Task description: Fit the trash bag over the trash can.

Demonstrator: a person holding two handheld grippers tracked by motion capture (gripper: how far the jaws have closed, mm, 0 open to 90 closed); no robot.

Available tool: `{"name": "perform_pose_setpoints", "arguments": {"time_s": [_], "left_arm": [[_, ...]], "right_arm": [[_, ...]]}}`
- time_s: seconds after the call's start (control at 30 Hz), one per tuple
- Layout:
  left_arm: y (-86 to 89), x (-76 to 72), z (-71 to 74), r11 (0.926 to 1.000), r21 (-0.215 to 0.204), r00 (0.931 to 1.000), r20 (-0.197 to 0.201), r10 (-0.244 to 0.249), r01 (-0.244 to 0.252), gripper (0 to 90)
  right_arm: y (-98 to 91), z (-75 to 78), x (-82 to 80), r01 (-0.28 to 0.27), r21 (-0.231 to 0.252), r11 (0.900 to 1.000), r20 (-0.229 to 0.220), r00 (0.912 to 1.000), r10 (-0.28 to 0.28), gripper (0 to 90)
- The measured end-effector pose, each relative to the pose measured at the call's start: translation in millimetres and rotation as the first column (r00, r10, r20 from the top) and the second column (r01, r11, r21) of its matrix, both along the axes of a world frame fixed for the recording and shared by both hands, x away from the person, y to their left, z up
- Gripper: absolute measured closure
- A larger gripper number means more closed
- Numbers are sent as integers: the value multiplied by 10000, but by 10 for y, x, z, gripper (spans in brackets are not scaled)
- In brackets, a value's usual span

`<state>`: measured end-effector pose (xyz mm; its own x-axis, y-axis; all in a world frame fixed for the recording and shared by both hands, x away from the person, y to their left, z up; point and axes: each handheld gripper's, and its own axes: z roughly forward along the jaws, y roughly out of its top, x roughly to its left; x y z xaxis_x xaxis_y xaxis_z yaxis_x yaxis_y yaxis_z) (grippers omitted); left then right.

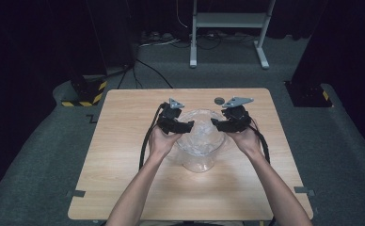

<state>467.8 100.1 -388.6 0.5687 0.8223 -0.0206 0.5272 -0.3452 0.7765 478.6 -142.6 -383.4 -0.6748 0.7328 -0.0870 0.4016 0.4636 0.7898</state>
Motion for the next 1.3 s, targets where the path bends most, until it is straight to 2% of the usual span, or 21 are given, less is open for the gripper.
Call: {"name": "perform_pose_setpoints", "arguments": {"time_s": [0.07,0.13,0.3,0.37,0.43,0.47,0.53,0.6,0.67,0.7,0.77,0.87,0.9,1.0,1.03,1.1,1.2,1.23,1.3], "left_arm": [[15,6,21,9999,-124,9999,-76,-97,96,233],[23,11,31,9997,-236,9999,-80,-62,60,197],[-30,30,40,9999,17,9998,-147,-105,105,146],[-59,43,29,9998,151,9995,-303,-118,123,138],[-93,64,9,9991,419,9990,-429,-88,106,132],[-110,80,-4,9985,533,9986,-534,-57,86,130],[-134,119,-32,9973,729,9973,-735,-23,76,129],[-140,170,-68,9971,762,9954,-952,76,-4,132],[-132,216,-111,9965,822,9932,-1135,259,-166,139],[-132,230,-129,9962,849,9925,-1189,298,-198,144],[-126,268,-171,9936,1060,9901,-1307,520,-382,154],[-80,325,-207,9962,750,9853,-1620,551,-433,151],[-72,335,-212,9979,491,9821,-1814,502,-419,147],[-94,323,-216,9987,406,9831,-1793,379,-311,151],[-103,314,-215,9991,336,9832,-1800,302,-246,151],[-111,285,-193,9995,292,9868,-1611,139,-93,154],[-79,239,-124,10000,74,9921,-1258,-6,15,171],[-71,225,-109,10000,1,9923,-1236,-46,47,171],[-48,192,-73,9999,13,9944,-1044,-158,160,172]], "right_arm": [[-50,51,-92,-296,597,9978,236,9993,282,419],[-87,79,-178,-528,955,9940,440,9978,488,419],[-134,107,-319,-1045,1254,9866,688,9930,964,415],[-139,110,-373,-1474,1371,9795,668,9880,1393,416],[-117,98,-429,-2079,1331,9691,504,9779,2029,419],[-93,81,-463,-2469,1307,9602,305,9690,2450,420],[-52,49,-506,-2926,1161,9492,143,9560,2930,420],[-10,-5,-531,-3454,1262,9299,-283,9358,3514,420],[15,-54,-533,-3752,1289,9179,-579,9212,3847,421],[30,-88,-538,-3971,1391,9072,-796,9086,4099,427],[33,-115,-553,-4110,1576,8979,-884,8998,4273,444],[40,-130,-581,-4433,1840,8773,-1096,8777,4665,455],[43,-131,-593,-4487,1870,8739,-1099,8744,4725,468],[55,-135,-641,-4481,2036,8705,-1069,8736,4748,499],[65,-143,-660,-4495,2139,8673,-1106,8710,4787,498],[79,-146,-679,-4490,2064,8694,-1103,8722,4766,480],[83,-130,-704,-4302,1844,8837,-817,8893,4500,456],[62,-113,-697,-4112,1943,8906,-628,9008,4296,458],[18,-75,-674,-3825,2131,8990,-309,9171,3975,469]]}}
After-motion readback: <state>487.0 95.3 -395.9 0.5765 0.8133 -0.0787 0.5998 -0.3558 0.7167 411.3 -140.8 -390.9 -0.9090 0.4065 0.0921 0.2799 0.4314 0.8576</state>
